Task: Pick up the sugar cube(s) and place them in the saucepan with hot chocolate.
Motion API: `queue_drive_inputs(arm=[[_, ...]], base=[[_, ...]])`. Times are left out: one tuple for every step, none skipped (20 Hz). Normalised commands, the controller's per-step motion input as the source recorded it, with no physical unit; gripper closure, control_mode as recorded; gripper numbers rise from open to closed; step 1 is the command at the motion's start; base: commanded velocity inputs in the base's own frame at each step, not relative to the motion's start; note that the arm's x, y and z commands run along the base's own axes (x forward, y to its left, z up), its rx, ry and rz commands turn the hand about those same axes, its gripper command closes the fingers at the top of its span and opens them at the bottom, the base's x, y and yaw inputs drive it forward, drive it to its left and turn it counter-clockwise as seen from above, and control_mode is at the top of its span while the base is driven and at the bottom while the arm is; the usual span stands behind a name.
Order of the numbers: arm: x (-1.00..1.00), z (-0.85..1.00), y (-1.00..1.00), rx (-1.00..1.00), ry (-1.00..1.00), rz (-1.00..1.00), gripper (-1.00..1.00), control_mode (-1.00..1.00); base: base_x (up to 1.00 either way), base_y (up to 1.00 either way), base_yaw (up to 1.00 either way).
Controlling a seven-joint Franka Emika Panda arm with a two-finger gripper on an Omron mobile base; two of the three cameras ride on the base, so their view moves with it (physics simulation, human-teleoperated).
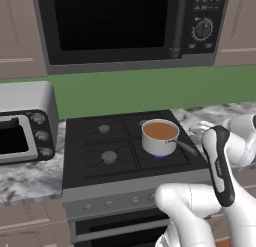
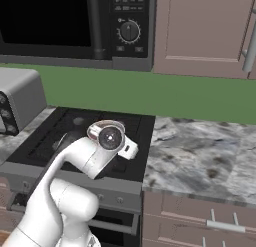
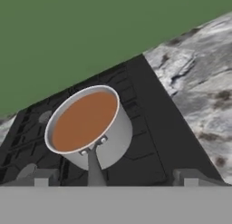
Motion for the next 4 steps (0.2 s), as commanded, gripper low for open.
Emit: queue_drive_inputs(arm=[[0.00, 0.00, -0.30, 0.05, 0.00, 0.00, -1.00, -1.00], [0.00, 0.00, -0.24, 0.04, 0.00, 0.00, -1.00, -1.00], [-0.20, 0.00, 0.00, 0.00, 0.00, 0.00, -1.00, -1.00], [-0.16, 0.00, 0.00, 0.00, 0.00, 0.00, -1.00, -1.00]], base=[[0.00, 0.00, 0.00], [0.00, 0.00, 0.00], [0.00, 0.00, 0.00], [0.00, 0.00, 0.00]])
